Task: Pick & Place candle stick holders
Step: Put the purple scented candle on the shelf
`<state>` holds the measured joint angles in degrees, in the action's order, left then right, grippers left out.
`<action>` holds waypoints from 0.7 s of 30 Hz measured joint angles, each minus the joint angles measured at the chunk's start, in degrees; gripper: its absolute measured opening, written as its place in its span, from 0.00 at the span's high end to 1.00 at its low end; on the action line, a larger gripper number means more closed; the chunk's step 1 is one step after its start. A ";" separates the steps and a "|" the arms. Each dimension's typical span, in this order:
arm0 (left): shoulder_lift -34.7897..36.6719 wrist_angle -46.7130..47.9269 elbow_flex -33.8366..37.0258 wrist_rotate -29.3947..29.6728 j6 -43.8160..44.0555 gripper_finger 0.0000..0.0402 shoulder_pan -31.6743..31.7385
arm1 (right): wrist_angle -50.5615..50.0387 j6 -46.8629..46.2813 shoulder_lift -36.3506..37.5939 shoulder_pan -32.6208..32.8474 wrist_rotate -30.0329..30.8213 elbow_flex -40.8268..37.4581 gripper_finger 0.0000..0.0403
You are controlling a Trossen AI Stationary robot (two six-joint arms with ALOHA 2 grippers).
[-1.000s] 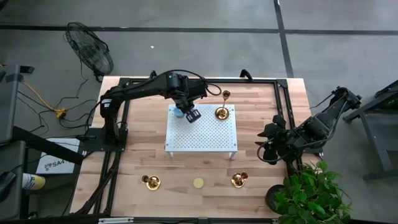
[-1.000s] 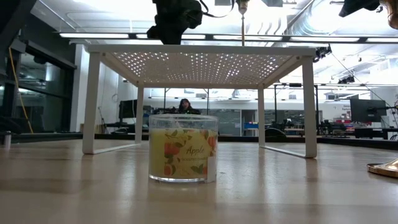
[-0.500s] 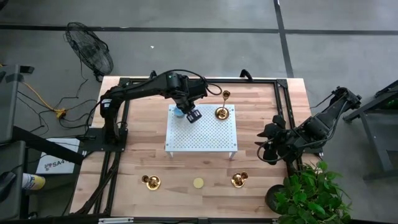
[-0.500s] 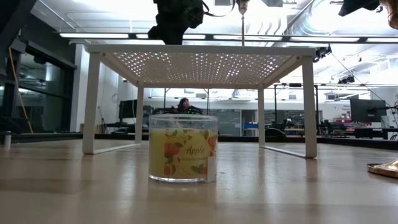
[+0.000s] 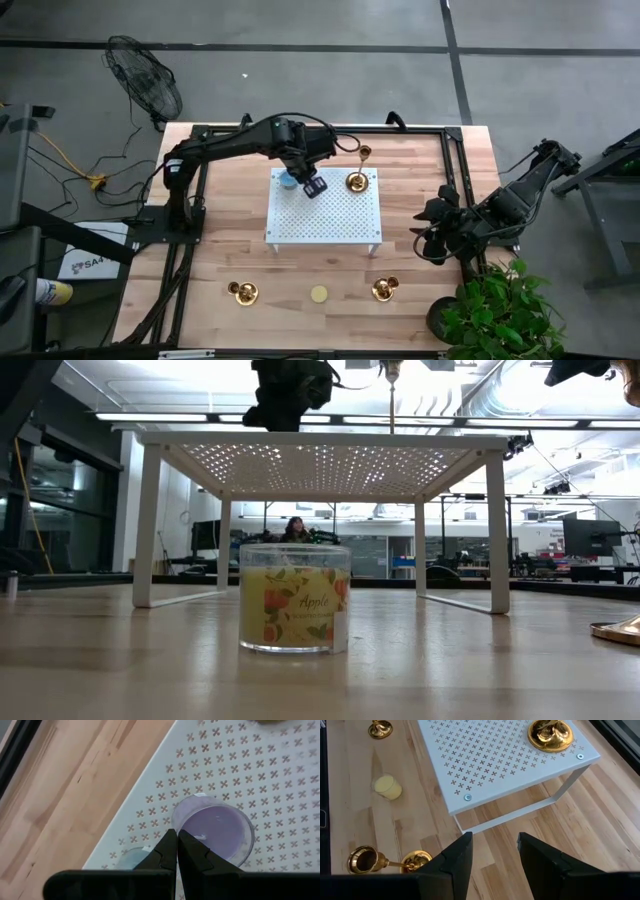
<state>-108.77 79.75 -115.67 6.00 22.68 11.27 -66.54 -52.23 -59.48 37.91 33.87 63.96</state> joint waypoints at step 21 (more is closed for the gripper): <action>-0.55 3.14 0.02 0.94 0.28 0.99 -0.02 | 0.30 -0.22 -0.01 0.02 -0.22 0.00 0.62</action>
<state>-109.32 82.89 -115.66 6.94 22.96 11.25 -66.24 -52.45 -59.50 37.93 33.65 63.96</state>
